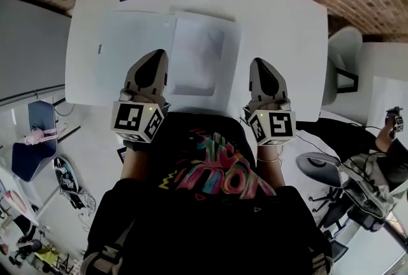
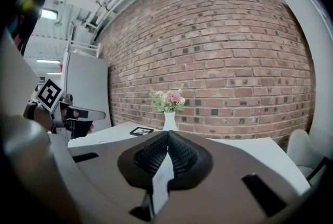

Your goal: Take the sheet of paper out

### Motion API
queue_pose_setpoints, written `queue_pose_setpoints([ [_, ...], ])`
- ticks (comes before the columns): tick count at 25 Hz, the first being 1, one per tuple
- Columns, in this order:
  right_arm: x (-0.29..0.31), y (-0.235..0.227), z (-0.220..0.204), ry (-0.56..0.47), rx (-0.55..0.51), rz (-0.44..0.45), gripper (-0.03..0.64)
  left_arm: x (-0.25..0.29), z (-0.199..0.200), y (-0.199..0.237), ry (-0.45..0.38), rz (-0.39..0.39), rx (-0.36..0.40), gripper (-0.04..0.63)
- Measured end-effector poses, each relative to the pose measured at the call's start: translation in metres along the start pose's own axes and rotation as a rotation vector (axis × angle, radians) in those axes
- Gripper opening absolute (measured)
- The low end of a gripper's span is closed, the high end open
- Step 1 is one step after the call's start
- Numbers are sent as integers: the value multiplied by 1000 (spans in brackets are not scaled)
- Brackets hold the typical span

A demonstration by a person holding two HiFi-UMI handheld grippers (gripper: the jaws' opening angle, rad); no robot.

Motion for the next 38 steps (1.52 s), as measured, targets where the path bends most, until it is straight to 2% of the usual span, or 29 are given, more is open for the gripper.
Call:
queue_pose_setpoints([
  [7,11,-1,7,4,1,18,18,13,0,11,28,9,-3,26],
  [20,21,-1,-7,47,2,13,17,37,-24,21,111,-29,1,29],
  [21,22,0,-8,51,5,15,17,39,-27,22,121,-36,0,36],
  [24,26,2,-12,61,10,18,17,49,-41,26,166,-72,-23,136],
  [34,33,3,-25,81,39,18,18,83,-111,33,339,-150,-167,186],
  [38,34,0,-40,113,42,27,17,96,-132,35,389,-145,-179,196],
])
Point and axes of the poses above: the fingertips, and each gripper's own axes: x forward along the fingers, y to its left, z out of its top, the point moved 1 cm from there along -x, backward along the fingers, and after that the axes turned 12 degrees about y, right-handed, at the moved point
